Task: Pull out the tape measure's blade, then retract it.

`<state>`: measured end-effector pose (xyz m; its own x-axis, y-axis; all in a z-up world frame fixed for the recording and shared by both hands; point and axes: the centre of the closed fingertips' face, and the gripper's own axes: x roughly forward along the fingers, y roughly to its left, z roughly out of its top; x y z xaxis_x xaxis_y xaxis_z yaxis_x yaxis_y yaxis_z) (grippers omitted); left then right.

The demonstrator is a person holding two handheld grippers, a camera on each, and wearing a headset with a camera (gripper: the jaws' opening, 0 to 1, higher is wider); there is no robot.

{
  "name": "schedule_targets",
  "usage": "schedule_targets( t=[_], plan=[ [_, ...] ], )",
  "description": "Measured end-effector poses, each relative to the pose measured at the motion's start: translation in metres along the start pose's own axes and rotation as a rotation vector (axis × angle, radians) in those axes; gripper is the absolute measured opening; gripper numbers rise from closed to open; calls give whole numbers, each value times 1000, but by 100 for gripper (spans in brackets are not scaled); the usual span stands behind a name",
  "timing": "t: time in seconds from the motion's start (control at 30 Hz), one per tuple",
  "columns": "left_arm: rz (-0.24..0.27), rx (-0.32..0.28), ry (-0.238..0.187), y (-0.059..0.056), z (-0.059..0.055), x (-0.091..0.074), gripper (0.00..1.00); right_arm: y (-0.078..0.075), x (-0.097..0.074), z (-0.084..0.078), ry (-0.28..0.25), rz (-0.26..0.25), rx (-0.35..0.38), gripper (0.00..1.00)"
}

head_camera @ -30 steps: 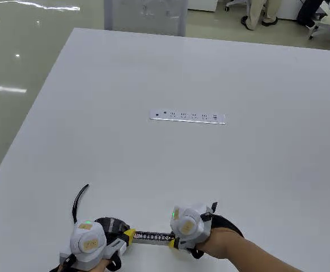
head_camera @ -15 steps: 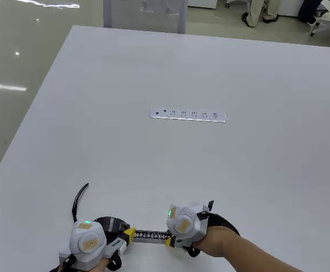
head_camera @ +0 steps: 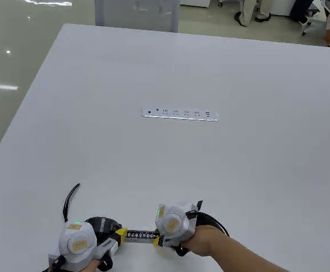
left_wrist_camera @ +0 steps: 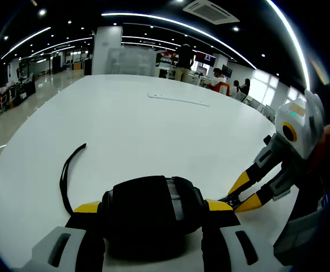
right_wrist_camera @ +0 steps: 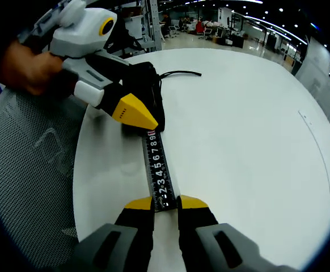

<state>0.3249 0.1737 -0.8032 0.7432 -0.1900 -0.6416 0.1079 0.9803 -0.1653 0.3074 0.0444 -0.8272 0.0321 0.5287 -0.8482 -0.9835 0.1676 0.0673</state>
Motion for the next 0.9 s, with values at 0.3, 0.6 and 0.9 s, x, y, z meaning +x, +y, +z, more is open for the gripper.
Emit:
schedule_targets(
  t=[0.3,0.6,0.9],
  plan=[
    [0,-3,1,0,0,0,66,2,5,6,-15,4,-12,14],
    [0,-3,0,1,0,1,66,3,8,13,-26,5,-16,14],
    [2,-6,1,1,-1,2,66,4,12,20,-23,8,-18,14]
  ],
)
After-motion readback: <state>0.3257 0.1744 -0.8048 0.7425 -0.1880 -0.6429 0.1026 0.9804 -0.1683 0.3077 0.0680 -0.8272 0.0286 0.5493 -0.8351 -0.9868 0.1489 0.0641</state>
